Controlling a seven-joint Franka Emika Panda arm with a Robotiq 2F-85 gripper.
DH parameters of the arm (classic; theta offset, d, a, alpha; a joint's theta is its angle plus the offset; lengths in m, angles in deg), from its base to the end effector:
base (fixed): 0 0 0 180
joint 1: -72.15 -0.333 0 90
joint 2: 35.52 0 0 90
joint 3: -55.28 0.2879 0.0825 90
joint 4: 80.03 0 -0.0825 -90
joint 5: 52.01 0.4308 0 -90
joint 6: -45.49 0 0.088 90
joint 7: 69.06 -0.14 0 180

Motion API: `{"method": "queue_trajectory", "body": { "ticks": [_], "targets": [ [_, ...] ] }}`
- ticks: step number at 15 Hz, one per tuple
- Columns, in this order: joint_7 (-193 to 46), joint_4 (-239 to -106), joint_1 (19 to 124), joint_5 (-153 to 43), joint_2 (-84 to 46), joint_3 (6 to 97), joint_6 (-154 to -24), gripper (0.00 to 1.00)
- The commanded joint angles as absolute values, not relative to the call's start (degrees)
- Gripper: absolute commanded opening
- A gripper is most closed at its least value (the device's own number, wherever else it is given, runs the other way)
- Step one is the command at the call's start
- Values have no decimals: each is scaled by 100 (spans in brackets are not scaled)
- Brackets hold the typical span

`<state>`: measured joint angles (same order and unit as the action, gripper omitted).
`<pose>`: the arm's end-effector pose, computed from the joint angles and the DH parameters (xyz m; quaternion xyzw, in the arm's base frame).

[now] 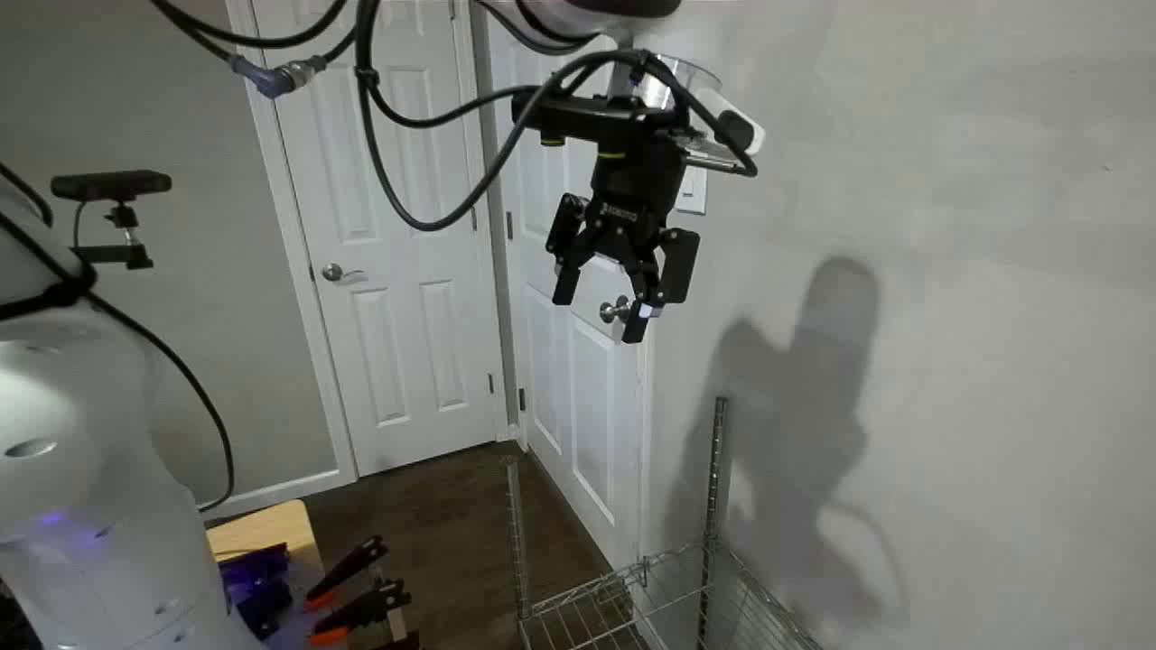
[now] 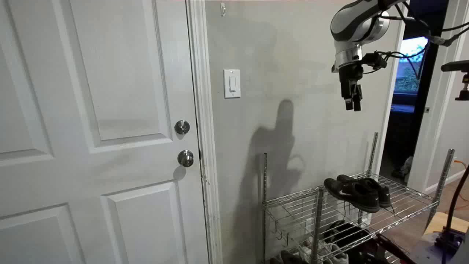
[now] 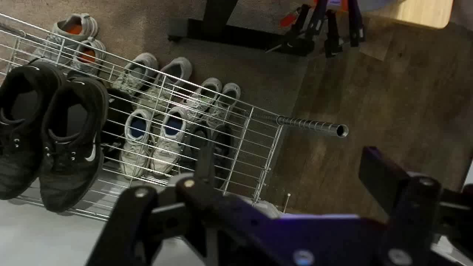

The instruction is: Flip the switch on the wall

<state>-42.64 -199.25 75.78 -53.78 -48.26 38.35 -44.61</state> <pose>0.4652 -0.1817 0.4247 -0.9871 -0.0610 0.1284 0.0733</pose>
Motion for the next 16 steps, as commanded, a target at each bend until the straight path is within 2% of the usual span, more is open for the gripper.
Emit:
{"method": "queue_trajectory", "body": {
  "ticks": [1, 9, 16],
  "targets": [
    [-4235, -19914, 7739, -5350, -4811, 3981, -4451, 100],
    [-4264, -19873, 7680, -5199, -4741, 4088, -4602, 100],
    [-4775, -20200, 7352, -3929, -4835, 4695, -6181, 100]
  ]
}}
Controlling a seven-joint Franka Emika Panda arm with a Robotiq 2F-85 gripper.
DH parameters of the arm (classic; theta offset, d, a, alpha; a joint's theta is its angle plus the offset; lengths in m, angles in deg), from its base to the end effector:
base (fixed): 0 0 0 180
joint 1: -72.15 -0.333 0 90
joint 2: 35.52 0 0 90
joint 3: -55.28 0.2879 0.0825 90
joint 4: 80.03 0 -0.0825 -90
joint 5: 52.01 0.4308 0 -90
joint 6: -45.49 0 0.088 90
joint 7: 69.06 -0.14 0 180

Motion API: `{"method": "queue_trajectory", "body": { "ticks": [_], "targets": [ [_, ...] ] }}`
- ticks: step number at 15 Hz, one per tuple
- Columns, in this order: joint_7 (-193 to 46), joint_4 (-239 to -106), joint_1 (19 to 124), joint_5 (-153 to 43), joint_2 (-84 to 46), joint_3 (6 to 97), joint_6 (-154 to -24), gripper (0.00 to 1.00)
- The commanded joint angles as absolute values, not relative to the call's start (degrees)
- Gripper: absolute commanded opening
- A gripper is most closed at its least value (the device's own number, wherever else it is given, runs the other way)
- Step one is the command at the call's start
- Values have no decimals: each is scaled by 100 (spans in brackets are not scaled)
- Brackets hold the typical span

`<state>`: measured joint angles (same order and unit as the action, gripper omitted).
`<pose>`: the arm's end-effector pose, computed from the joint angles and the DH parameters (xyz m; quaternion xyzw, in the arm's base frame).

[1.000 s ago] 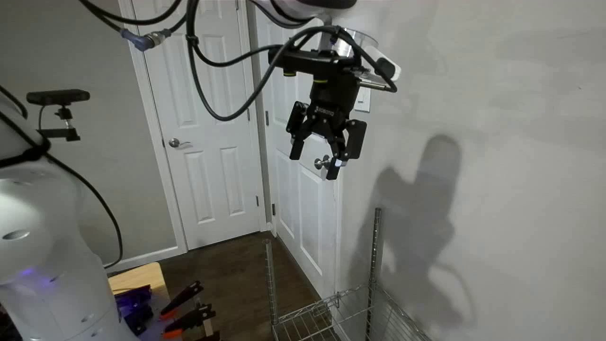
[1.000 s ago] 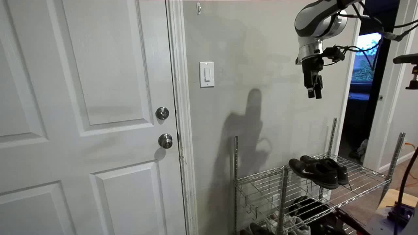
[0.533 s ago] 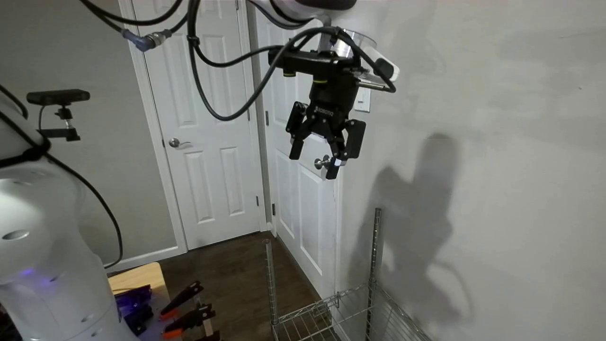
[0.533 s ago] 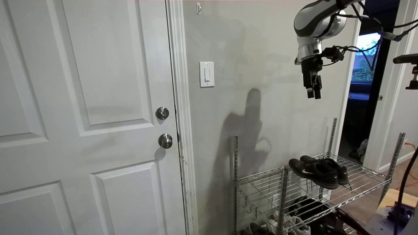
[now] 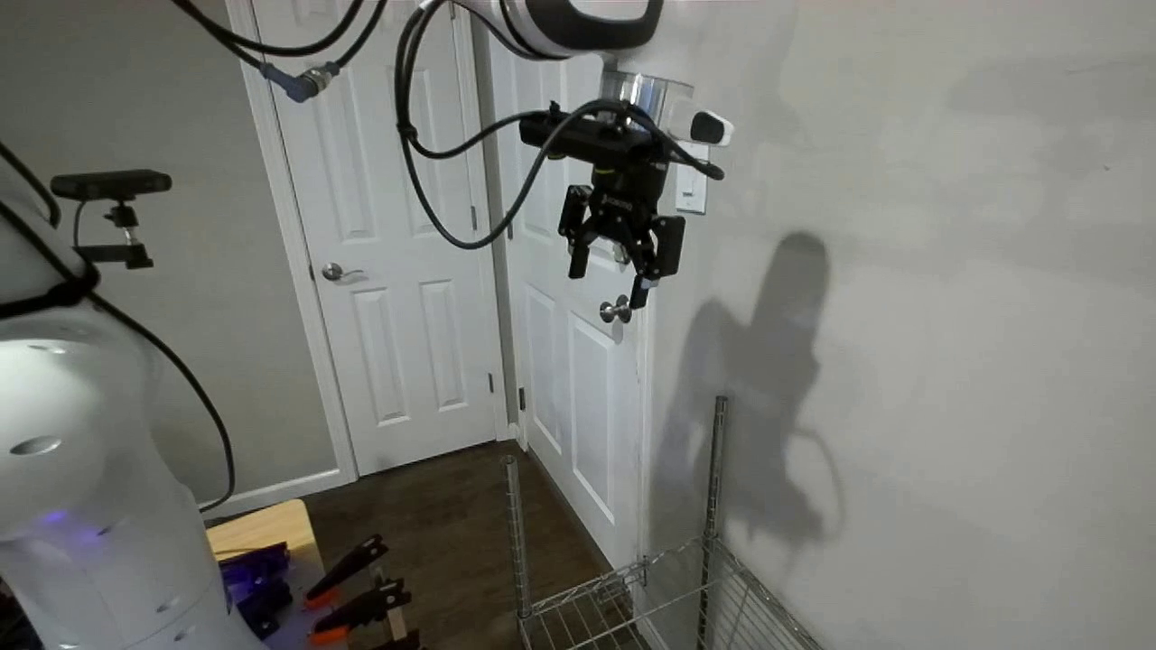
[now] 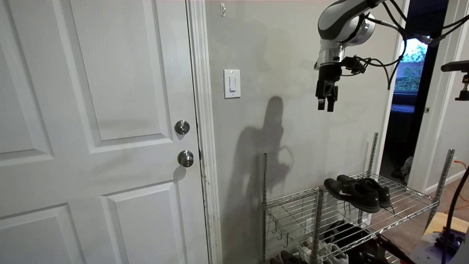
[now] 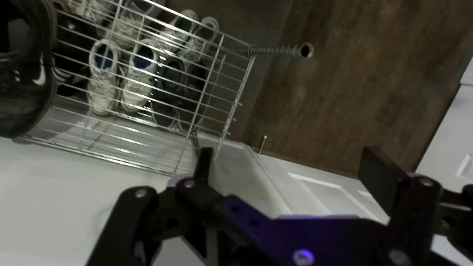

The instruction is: Flip the switch on the wall

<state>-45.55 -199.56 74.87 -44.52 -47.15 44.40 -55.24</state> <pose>0.5170 -0.1105 0.4275 -0.9919 -0.0728 0.0351 0.0984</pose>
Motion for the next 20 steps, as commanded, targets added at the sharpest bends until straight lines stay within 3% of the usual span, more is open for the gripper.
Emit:
{"method": "queue_trajectory", "body": {
  "ticks": [1, 12, 13, 14, 20],
  "targets": [
    [-4774, -20267, 7286, -3735, -4869, 4790, -6434, 100],
    [-4652, -21653, 6516, -2987, -5539, 5472, -10183, 100],
    [-4640, -21775, 6447, -2998, -5590, 5462, -10462, 93],
    [-4614, -21905, 6376, -3030, -5651, 5452, -10741, 74],
    [-4746, -22201, 6245, -3679, -5647, 5377, -11843, 34]
  ]
}}
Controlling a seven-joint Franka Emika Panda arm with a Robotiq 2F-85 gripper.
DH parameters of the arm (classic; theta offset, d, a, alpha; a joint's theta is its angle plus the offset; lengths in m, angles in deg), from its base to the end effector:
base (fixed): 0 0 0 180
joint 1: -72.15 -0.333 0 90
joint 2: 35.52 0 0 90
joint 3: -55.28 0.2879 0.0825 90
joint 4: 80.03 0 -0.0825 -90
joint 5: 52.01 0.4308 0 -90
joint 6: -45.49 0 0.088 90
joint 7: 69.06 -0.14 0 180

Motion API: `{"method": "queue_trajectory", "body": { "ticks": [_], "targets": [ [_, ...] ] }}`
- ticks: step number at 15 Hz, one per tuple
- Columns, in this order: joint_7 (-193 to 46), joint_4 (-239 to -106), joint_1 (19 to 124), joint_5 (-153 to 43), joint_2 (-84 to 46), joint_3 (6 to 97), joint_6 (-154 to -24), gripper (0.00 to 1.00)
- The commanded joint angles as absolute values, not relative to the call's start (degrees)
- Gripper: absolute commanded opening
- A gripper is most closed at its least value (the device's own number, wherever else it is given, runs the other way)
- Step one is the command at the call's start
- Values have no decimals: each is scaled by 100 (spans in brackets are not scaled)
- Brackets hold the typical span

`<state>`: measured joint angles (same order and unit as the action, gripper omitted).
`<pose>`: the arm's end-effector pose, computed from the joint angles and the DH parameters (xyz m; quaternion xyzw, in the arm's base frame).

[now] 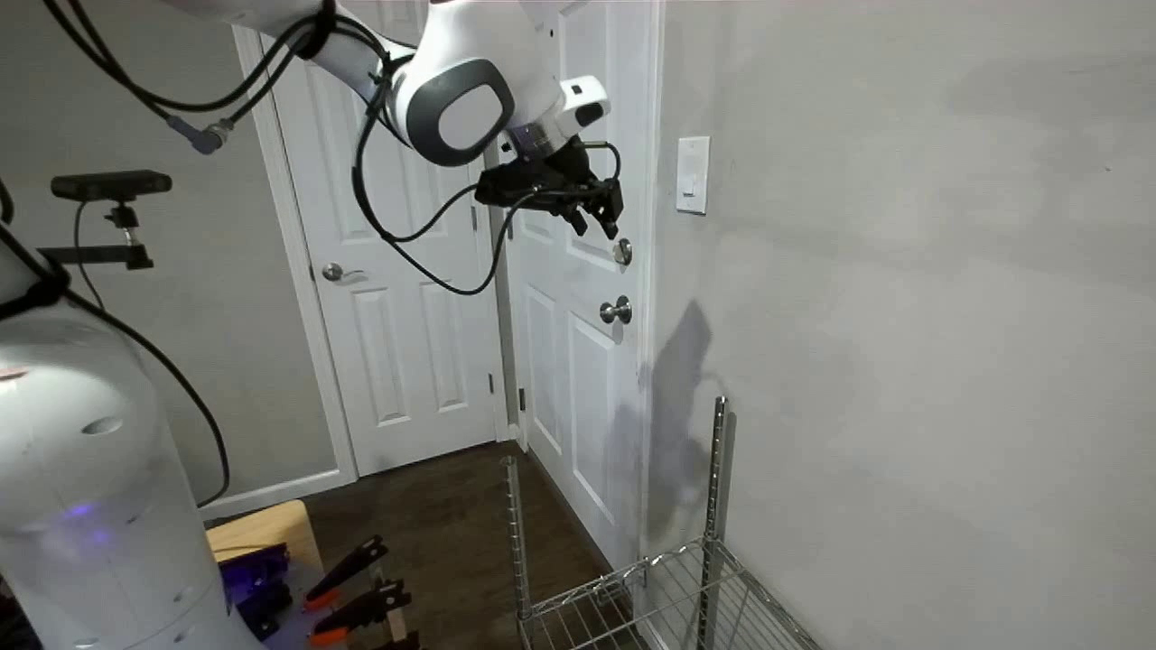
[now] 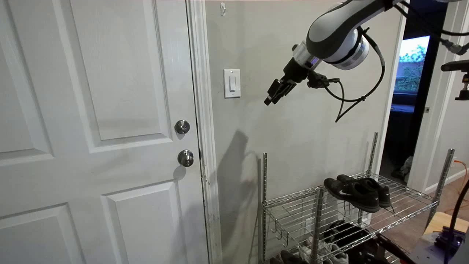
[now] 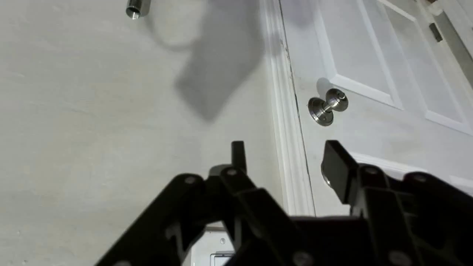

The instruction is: Flip the switch on the wall

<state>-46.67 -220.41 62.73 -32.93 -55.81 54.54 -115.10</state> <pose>0.5440 0.0710 0.4359 -0.9255 -0.1244 -0.3514 0.0665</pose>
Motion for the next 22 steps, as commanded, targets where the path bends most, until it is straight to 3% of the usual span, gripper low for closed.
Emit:
{"method": "queue_trajectory", "body": {
  "ticks": [1, 4, 8, 12, 22],
  "targets": [
    [-4716, -22169, 6245, -3814, -5592, 5341, -11901, 27],
    [-4683, -21896, 6292, -4293, -5337, 5278, -11897, 9],
    [-4669, -21536, 6293, -4726, -4995, 5321, -11904, 1],
    [-4728, -21047, 6388, -5146, -4555, 5429, -11904, 6],
    [-4860, -19496, 6455, -5540, -3349, 5640, -11917, 4]
  ]
}}
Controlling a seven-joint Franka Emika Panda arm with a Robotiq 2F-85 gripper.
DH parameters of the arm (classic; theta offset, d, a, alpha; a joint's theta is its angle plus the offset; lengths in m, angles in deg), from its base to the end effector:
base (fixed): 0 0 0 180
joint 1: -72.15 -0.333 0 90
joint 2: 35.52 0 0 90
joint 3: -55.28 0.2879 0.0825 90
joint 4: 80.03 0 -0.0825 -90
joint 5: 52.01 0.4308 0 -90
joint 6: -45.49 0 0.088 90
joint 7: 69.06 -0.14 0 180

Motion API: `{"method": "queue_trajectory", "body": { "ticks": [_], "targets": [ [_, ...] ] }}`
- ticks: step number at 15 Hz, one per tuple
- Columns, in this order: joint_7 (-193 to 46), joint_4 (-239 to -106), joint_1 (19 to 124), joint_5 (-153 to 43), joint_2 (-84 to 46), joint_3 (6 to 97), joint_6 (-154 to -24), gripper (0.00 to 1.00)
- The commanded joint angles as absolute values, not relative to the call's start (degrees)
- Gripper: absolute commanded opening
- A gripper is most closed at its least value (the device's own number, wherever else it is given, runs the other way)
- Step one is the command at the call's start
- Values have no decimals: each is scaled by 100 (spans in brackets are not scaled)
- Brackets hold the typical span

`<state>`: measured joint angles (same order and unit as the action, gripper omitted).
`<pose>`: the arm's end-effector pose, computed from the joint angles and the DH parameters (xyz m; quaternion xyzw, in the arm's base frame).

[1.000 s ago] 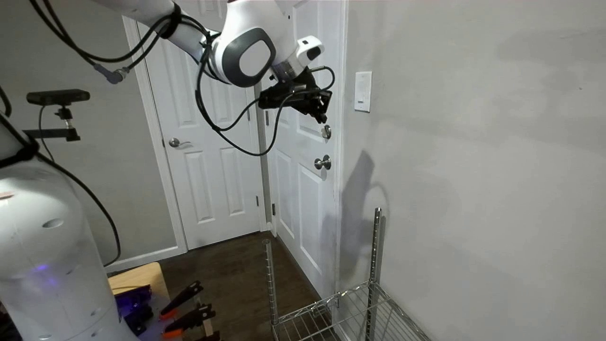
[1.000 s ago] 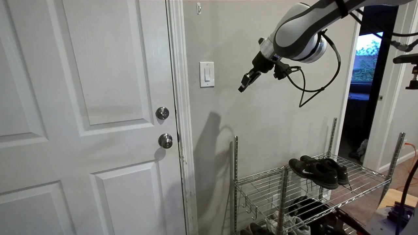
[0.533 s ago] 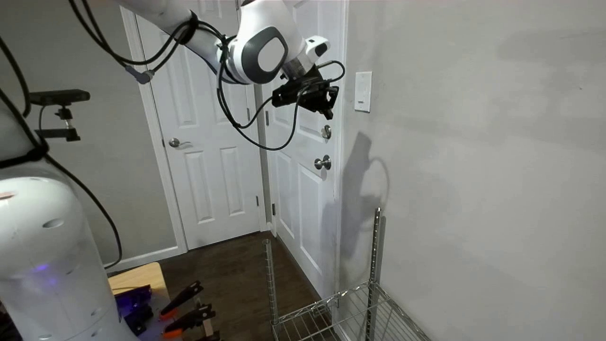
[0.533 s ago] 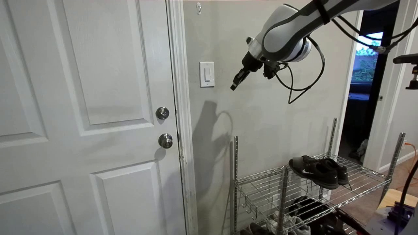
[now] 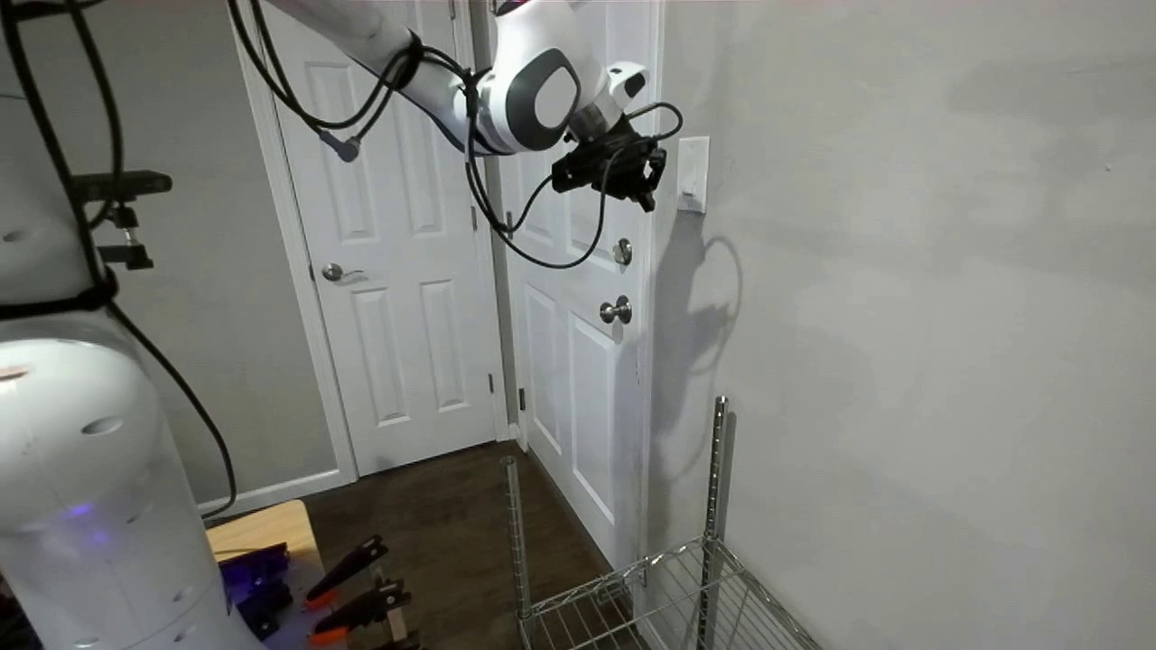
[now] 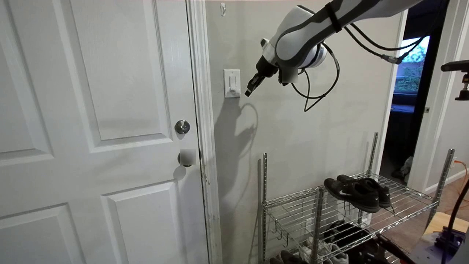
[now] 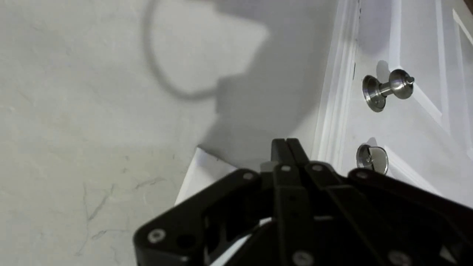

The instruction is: Flip the switch on the wall

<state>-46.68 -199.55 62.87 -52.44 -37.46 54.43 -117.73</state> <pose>0.6473 0.0962 0.4622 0.8879 0.2475 0.3847 0.0492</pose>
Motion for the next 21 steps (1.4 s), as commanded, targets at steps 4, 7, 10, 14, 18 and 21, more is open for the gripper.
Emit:
{"method": "queue_trajectory", "body": {
  "ticks": [4, 7, 10, 14, 18, 21],
  "targets": [
    [-5053, -18926, 6508, -5878, -2914, 5713, -11882, 4],
    [-5300, -18616, 6517, -6235, -2662, 5664, -11970, 4],
    [-5723, -18372, 6241, -6830, -2466, 5289, -12123, 4],
    [-6302, -18142, 6057, -7548, -2255, 4987, -12276, 4],
    [-6723, -18184, 5944, -7829, -2271, 4858, -12252, 4],
    [-6819, -18322, 5947, -7667, -2374, 4885, -12178, 4]
  ]
}}
